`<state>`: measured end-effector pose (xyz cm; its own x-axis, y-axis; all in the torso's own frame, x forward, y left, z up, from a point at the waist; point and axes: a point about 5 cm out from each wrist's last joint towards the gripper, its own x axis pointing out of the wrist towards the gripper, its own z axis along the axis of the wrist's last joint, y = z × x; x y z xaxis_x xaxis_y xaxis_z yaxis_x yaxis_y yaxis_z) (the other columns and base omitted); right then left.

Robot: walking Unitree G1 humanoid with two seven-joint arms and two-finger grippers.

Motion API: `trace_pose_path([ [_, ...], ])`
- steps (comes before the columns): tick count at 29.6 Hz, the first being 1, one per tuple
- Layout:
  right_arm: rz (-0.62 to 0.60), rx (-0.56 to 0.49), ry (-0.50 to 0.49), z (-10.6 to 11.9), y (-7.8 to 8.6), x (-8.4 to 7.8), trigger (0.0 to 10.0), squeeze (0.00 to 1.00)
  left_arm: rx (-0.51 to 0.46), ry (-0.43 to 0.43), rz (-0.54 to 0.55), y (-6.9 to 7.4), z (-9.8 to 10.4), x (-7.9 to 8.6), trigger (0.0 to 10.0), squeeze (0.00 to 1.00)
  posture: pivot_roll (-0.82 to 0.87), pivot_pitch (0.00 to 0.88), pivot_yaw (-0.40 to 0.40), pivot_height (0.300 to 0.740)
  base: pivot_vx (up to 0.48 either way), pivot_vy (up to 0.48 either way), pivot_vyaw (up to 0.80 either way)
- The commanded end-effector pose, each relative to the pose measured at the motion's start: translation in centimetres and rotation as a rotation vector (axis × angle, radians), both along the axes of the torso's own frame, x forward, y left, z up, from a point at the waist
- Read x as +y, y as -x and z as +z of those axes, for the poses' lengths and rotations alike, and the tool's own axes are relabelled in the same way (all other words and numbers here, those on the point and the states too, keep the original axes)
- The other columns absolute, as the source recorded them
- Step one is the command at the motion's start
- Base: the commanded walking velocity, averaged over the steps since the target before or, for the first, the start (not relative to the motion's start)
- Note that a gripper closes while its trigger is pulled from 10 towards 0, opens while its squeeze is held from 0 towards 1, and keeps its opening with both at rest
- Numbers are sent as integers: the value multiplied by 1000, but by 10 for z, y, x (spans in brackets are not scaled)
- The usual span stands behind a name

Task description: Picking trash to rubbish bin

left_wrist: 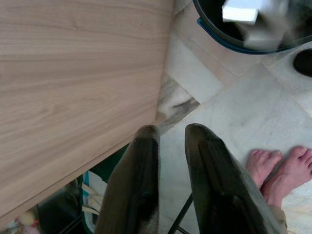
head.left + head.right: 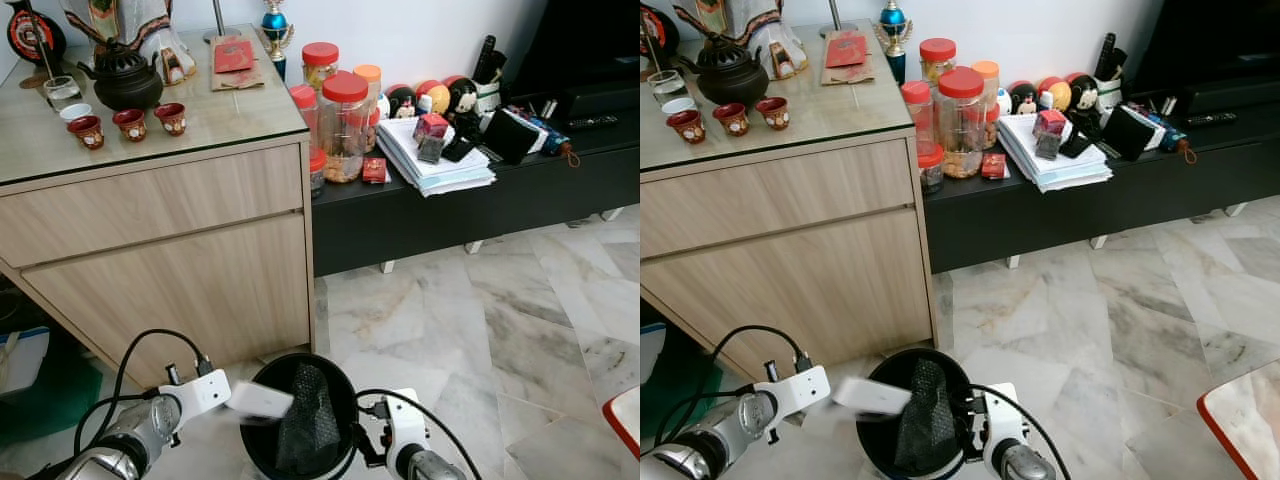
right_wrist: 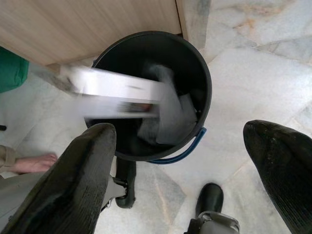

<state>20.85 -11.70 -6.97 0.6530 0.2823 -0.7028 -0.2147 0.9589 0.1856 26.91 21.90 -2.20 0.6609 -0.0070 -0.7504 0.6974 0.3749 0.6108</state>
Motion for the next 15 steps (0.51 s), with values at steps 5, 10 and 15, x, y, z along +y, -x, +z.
trace_pose_path([
  [5, -7, 11, -2, -1, 2, 1, 10000, 0, 17, -16, 11, 3, -2, 4, 10000, 1000, -67, 84, 19, 740, 0, 0, 0],
  [10, -8, 10, -2, -1, 2, 1, 10000, 0, -1, -2, 37, 5, -3, 5, 10000, 1000, -66, 83, 19, 740, 0, 0, 0],
  [15, -20, 18, 12, -3, 4, 0, 10000, 0, -8, 128, 255, 21, -14, 11, 10000, 0, -68, 78, 23, 740, 0, 0, 0],
])
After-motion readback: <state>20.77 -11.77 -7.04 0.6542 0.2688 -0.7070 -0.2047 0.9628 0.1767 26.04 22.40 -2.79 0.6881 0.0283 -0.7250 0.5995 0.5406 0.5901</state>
